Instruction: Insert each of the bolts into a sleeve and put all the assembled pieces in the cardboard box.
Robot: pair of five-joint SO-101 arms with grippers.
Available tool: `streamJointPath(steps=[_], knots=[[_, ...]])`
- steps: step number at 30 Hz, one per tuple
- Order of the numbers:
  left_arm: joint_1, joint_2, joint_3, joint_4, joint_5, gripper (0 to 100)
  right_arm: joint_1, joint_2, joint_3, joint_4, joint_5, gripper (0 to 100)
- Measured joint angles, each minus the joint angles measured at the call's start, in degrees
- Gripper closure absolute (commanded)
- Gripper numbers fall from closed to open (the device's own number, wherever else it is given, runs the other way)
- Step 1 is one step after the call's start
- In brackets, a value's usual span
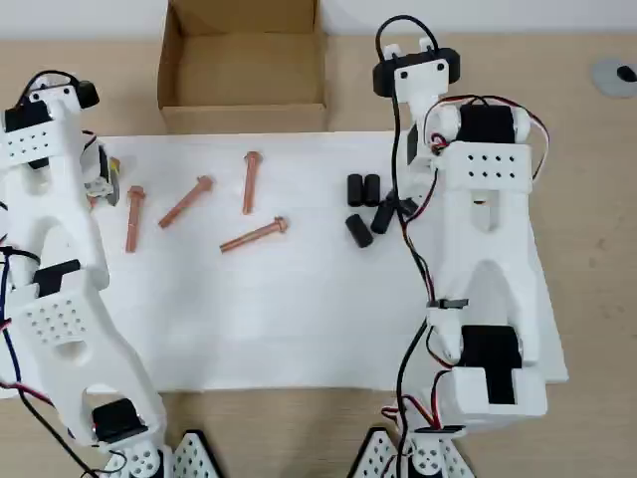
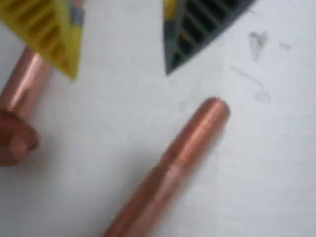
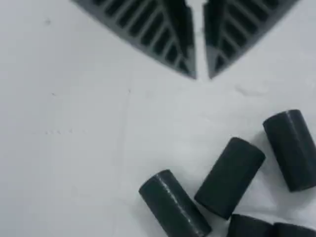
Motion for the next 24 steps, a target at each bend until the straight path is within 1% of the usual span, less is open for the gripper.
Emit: streamJointPath(steps=[5,15,19,24], knots=[[1.9,0.2,0.0,1.2,1.1,87,0.0,0.0,0.0,-0.5,0.0,98.6],[7.8,0.4,-0.3,0.3,2.0,87,0.0,0.0,0.0,-0.7,0.0,98.6],[8.0,0.5,1.6,-2.7,3.9,87,0.0,0.0,0.0,-0.7,0.0,98.6],[7.9,0.5,4.0,-4.0,4.0,87,0.0,0.0,0.0,-0.7,0.0,98.6]])
